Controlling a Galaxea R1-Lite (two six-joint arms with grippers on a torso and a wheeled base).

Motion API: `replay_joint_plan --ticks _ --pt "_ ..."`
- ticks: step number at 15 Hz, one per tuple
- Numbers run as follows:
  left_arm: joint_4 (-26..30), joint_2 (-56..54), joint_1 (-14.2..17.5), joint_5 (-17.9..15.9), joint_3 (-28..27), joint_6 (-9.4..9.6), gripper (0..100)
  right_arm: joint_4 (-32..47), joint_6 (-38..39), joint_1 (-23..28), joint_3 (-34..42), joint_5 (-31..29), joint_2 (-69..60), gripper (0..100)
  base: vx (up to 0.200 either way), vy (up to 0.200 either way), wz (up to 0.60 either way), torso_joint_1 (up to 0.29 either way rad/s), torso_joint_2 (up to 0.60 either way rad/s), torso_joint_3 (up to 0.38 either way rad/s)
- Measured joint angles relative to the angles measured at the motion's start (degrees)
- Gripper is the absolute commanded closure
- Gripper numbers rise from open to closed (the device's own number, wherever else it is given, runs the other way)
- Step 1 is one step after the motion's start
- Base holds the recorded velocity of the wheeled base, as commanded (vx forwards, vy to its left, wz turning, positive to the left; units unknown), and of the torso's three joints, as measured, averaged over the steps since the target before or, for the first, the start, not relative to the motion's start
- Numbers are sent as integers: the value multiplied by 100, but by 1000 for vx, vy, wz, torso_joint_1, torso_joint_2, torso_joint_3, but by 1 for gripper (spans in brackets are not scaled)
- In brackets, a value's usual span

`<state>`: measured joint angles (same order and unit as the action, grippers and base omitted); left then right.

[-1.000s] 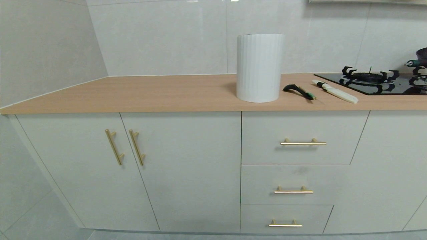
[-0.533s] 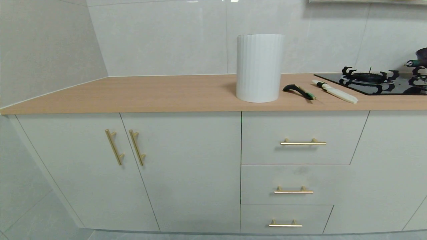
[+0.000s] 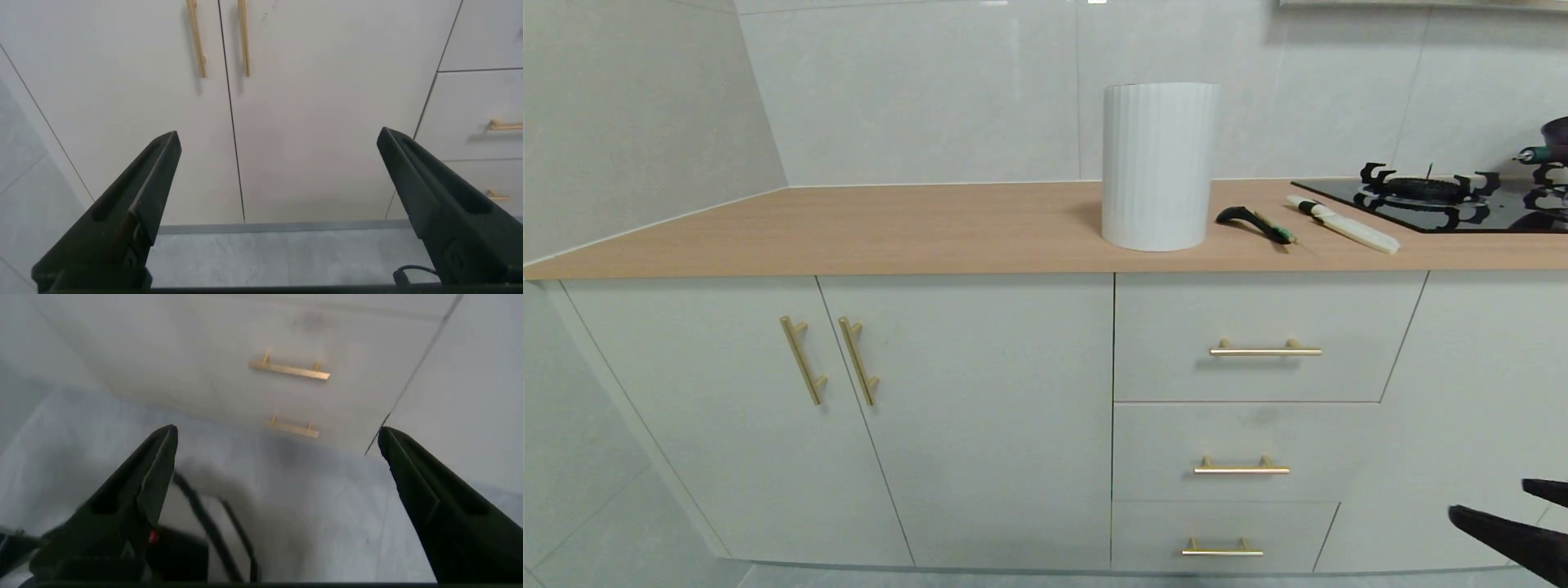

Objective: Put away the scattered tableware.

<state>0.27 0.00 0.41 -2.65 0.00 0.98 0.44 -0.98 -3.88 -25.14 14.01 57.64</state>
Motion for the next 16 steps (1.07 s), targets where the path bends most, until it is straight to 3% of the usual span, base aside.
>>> replay_joint_plan --ticks 5,9,16 --pt "-2 0 0 0 0 0 0 -869 -11 -232 -844 -20 2861 0 0 0 0 0 0 0" --pt "-2 0 0 0 0 0 0 -2121 7 -312 -1130 -218 4754 0 0 0 0 0 0 0" --pt "0 0 0 2 0 0 0 -4100 500 -657 -1276 -1084 6802 0 0 0 0 0 0 0"
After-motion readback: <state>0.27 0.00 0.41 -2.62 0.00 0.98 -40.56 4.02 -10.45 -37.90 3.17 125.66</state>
